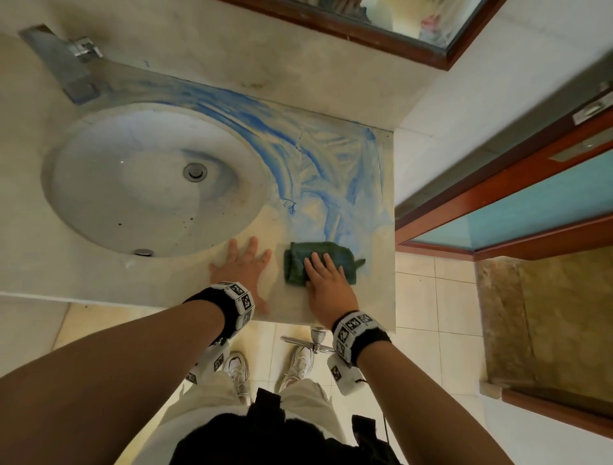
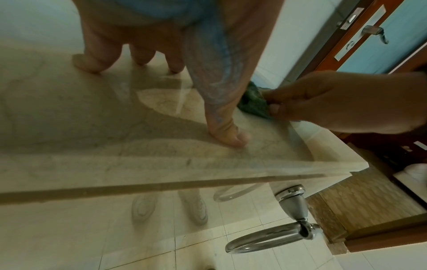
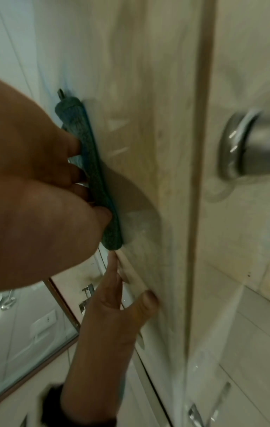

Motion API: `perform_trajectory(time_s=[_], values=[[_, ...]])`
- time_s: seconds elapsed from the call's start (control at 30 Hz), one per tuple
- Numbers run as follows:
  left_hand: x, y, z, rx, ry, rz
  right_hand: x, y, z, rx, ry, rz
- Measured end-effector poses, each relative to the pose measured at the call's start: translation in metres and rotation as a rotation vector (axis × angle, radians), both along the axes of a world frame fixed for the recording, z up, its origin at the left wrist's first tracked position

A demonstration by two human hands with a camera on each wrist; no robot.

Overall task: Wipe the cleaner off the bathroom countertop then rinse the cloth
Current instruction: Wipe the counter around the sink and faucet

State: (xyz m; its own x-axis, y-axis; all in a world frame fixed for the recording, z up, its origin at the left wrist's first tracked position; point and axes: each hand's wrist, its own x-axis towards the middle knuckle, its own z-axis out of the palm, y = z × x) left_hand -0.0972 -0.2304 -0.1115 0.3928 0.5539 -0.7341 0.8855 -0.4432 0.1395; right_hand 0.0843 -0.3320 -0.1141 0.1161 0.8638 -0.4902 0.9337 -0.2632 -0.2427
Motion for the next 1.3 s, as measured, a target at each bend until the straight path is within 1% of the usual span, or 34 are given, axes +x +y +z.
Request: perform_trajectory(time_s=[0.17,0.27,0.37,0.5,0.57,0.67,0.8,0.87,0.97,1.07,1.17,1.23,1.3], values=[[-0.001,0.002,-0.001,-0.017,-0.010,0.002,0.018,-0.070,-0.002,-0.018,-0.016,0.009],[0.000,0.002,-0.002,-0.022,-0.002,0.003,0.023,-0.086,-0.004,-0.048,-0.038,0.048],[0.001,0.003,-0.004,-0.011,0.005,0.009,0.025,-0.060,-0.004,-0.014,-0.029,0.120],[0.002,-0.001,-0.003,0.023,0.048,0.010,0.022,-0.001,-0.006,0.014,0.001,0.193],[0.005,-0.004,-0.001,0.049,0.068,0.010,0.024,0.013,-0.004,0.016,0.004,0.229],[0.006,-0.007,0.002,0.050,0.061,0.044,0.044,-0.006,0.002,0.010,0.011,0.285],[0.014,-0.010,0.004,0.033,0.087,0.098,0.098,-0.057,0.007,-0.020,-0.027,0.351],[0.021,-0.014,0.006,0.035,0.107,0.124,0.115,-0.067,0.009,-0.042,-0.051,0.394],[0.027,-0.018,0.007,0.052,0.123,0.164,0.116,-0.049,0.009,-0.072,-0.044,0.485],[0.032,-0.024,0.007,0.054,0.138,0.218,0.099,-0.009,-0.001,-0.054,-0.019,0.582],[0.048,-0.033,0.008,0.032,0.154,0.351,0.085,0.026,-0.003,-0.059,0.017,0.613],[0.058,-0.038,0.007,0.008,0.151,0.476,0.089,0.029,-0.001,-0.045,0.024,0.623],[0.066,-0.041,0.007,-0.014,0.148,0.536,0.107,0.012,0.001,-0.030,0.028,0.601]])
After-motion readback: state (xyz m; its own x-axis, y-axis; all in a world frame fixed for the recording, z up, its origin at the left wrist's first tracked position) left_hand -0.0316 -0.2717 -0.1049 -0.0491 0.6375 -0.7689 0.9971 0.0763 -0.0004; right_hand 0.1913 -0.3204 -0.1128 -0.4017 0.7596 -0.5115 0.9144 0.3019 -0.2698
